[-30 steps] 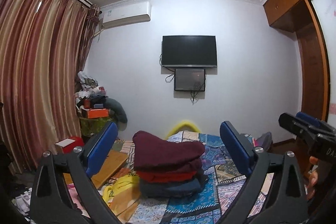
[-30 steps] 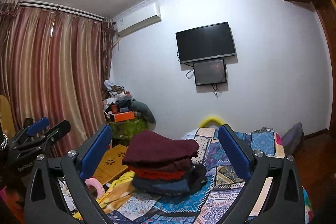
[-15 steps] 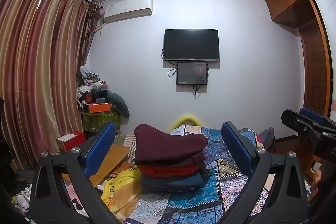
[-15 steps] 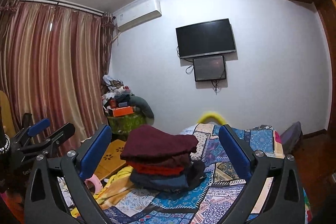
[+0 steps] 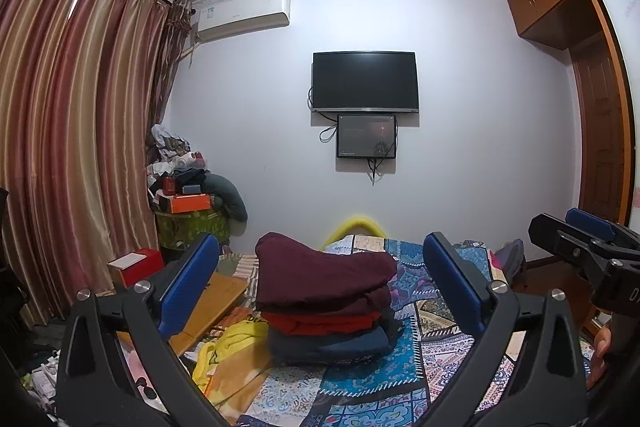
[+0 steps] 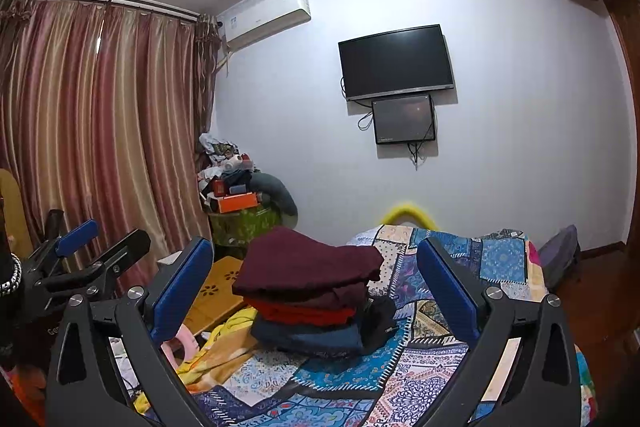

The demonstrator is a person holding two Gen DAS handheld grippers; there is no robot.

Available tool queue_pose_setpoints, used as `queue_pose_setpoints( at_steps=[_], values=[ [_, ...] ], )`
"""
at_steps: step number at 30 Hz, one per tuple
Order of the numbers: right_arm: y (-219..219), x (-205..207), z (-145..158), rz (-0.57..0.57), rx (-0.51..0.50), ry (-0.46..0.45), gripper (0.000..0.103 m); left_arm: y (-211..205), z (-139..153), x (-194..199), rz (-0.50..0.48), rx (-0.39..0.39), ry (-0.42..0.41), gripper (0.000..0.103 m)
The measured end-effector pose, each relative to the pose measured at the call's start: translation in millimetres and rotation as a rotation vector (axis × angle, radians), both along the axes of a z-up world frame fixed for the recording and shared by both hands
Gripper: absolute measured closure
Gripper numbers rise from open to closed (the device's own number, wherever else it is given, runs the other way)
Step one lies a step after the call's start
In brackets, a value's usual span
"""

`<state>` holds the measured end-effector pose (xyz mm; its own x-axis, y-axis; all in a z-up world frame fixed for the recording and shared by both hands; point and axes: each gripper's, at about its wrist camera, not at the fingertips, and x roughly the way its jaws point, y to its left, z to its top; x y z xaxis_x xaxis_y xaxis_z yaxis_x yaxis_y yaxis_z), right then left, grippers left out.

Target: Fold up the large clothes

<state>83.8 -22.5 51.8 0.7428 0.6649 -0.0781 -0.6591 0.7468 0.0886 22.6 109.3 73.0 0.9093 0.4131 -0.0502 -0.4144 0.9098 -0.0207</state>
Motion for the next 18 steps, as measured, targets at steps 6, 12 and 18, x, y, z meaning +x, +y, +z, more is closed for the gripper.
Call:
queue_pose_setpoints(
  at_steps=[6, 12, 18],
  values=[
    [0.8, 0.8, 0.7, -0.005, -0.006, 0.008, 0.001, 4.3, -2.5, 0.0, -0.004, -0.005, 0.007, 0.0],
    [1.1, 0.9, 0.8, -0.005, -0.01, 0.016, 0.001, 7.9, -5.0, 0.8, -0.009, -0.012, 0.014, 0.0],
    [2.9, 0.8, 0.8, -0.006, -0.019, 0.017, 0.001, 9.9, -4.5, 2.7, -0.01, -0.02, 0.017, 0.0]
  ],
)
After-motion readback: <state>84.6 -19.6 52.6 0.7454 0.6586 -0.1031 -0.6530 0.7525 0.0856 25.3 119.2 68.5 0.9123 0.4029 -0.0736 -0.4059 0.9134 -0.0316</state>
